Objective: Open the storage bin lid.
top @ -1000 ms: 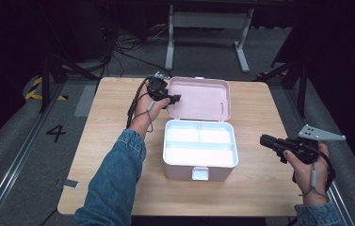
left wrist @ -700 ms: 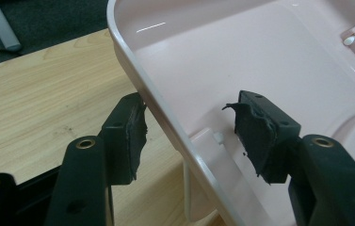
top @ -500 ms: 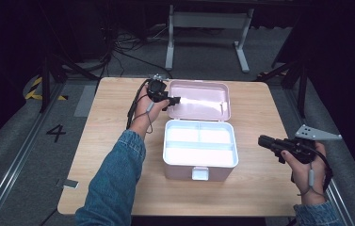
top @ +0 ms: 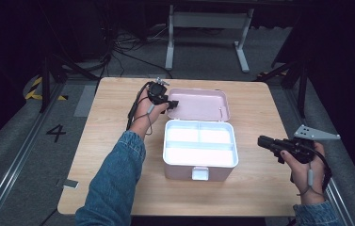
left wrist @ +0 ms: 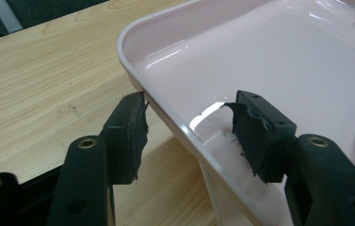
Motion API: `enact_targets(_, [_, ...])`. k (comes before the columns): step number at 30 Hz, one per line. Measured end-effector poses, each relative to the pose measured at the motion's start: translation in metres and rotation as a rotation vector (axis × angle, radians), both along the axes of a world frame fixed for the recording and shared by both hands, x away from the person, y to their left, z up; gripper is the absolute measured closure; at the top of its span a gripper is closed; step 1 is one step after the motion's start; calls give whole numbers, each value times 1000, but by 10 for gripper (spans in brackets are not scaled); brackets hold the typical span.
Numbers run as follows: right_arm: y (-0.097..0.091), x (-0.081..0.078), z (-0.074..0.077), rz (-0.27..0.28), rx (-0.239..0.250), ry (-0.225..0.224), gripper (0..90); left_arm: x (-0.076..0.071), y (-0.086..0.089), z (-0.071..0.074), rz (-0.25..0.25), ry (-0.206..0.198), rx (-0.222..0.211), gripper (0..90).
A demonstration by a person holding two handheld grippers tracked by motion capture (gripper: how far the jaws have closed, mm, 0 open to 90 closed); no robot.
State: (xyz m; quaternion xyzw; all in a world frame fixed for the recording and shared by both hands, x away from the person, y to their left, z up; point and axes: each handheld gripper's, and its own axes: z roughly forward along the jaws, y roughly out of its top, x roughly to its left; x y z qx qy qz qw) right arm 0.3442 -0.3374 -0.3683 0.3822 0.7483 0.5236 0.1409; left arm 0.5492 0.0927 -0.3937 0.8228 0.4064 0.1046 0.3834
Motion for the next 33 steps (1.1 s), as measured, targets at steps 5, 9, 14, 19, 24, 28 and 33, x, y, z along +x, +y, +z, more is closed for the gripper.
enact_targets(5, [0, 0, 0, -5, 1, 2, 810, 0, 2, -2, -16, -9, 11, 439])
enact_targets(9, [-1, 0, 0, -10, -3, -2, 799, -4, 4, 2, -6, -23, 34, 347])
enact_targets(14, [0, 0, 0, -10, -3, 2, 789, -12, 11, 13, -6, -47, -2, 327])
enact_targets(19, [0, 1, -1, -9, -4, -1, 770, -28, 16, 29, -37, -83, -42, 321])
enact_targets(24, [1, 4, -1, -20, -2, 0, 738, -54, 22, 49, -83, -124, -59, 315])
enact_targets(28, [4, 9, -2, -12, -5, 4, 718, -76, 28, 66, -113, -161, -62, 310])
enact_targets(33, [6, 17, -1, -4, -10, 9, 714, -105, 39, 85, -171, -192, -61, 299])
